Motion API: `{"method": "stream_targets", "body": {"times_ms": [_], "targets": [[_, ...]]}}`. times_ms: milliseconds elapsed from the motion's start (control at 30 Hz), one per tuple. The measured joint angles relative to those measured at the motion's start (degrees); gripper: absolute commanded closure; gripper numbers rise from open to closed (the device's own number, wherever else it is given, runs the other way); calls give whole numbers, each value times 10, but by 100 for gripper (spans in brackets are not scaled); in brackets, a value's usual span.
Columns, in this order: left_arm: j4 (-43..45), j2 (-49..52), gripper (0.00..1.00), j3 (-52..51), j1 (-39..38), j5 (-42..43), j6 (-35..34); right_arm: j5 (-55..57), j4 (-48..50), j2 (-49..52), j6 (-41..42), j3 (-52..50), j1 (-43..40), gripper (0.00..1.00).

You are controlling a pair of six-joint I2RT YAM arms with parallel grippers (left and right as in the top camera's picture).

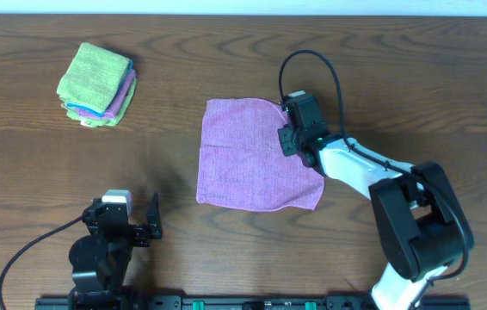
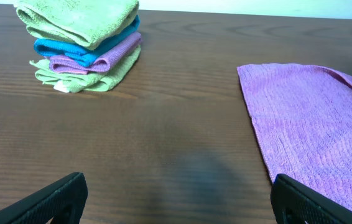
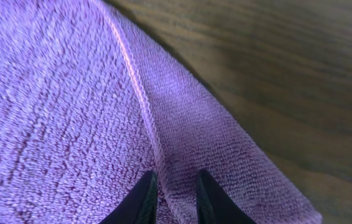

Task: Fold the cloth

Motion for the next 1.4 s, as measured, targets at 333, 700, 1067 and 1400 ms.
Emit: {"method": "stream_targets", "body": {"times_ms": [333,700,1067,1400], "targets": [[0,0,5,0,0,0,0,0,-2,1,-11,0,0,84],[0,0,5,0,0,0,0,5,-4,1,-16,0,0,99],[0,0,5,0,0,0,0,58,3,1,-16,1,-1,98],[0,0,5,0,0,0,0,32,-33,1,-14,7,-15,71]]}}
